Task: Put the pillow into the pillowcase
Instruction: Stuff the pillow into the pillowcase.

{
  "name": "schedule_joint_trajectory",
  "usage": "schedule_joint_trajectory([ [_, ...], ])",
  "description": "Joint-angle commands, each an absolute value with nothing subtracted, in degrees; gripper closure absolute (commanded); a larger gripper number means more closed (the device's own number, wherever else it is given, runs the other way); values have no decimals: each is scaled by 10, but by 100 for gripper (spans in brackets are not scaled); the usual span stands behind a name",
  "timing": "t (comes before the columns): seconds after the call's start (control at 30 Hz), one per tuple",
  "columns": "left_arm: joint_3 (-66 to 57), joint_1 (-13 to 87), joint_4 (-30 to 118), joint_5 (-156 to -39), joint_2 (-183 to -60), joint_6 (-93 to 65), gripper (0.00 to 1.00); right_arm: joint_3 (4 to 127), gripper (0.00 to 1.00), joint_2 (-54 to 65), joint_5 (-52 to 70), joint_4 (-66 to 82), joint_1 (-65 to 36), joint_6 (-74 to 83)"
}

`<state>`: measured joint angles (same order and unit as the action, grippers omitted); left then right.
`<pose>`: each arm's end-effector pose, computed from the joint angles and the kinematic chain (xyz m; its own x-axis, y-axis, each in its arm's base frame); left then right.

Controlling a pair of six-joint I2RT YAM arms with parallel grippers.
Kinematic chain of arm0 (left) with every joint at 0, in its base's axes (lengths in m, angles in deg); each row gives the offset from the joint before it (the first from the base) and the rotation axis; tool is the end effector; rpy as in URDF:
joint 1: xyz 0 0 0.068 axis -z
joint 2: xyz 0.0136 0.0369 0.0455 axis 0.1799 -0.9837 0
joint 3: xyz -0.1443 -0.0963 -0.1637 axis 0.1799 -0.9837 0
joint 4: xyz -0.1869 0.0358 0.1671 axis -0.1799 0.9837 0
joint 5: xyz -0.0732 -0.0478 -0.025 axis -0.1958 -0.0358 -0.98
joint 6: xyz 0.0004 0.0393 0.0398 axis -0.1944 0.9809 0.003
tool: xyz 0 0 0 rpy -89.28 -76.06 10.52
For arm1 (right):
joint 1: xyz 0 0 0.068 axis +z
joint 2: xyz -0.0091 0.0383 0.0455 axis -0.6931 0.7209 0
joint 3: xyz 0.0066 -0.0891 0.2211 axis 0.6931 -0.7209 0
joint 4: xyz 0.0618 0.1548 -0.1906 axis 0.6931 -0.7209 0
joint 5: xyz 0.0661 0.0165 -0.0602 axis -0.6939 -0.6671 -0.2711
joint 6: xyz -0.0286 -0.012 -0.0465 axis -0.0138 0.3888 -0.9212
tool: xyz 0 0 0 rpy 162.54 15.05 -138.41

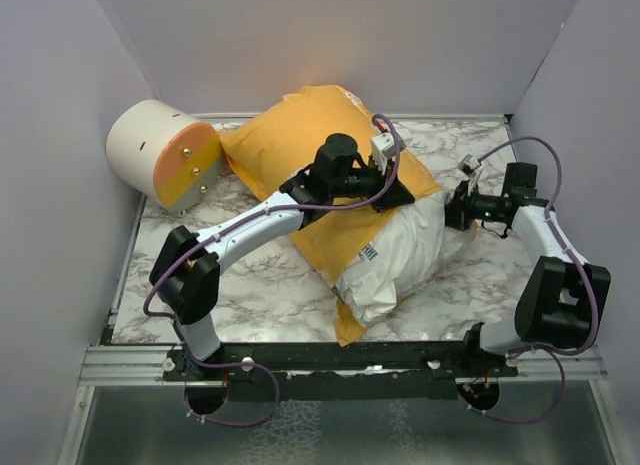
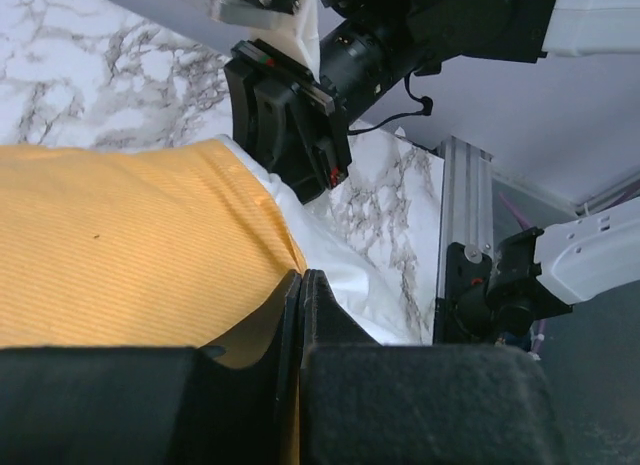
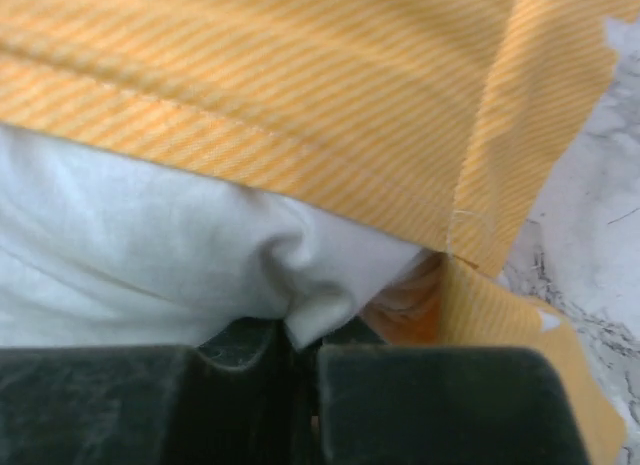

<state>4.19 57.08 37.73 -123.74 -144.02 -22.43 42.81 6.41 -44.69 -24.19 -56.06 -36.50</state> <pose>0.2587 -0.3066 0.3097 -0.4372 0.0542 -0.8977 0.8878 0.1856 -0.4212 0.2678 -0.0232 0.1947 -0.5445 -0.1564 -0.8241 -0.7352 0.5620 0.3791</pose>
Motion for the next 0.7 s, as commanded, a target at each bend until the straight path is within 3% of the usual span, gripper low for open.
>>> schedule_joint_trajectory([
  [0.0, 95, 602, 395, -1333, -1464, -184, 100, 500, 99, 48, -536, -121, -556, -227],
  [0.17, 230, 586, 420, -1324, -1516, -130, 100, 559, 99, -40, -527, 66, -556, -74],
  [0.3, 389, 578, 455, -1321, -1596, -135, 100, 666, 99, -25, -536, 17, -556, -62],
  [0.37, 429, 575, 471, -1319, -1621, -149, 100, 654, 99, -25, -539, 8, -556, -77],
  [0.43, 412, 571, 466, -1313, -1622, -164, 100, 615, 98, -41, -526, -35, -556, -140],
  [0.57, 278, 562, 408, -1287, -1577, -187, 100, 550, 85, -64, -494, -179, -556, -332],
  [0.67, 200, 559, 365, -1276, -1544, -208, 97, 524, 78, -80, -478, -226, -556, -392],
])
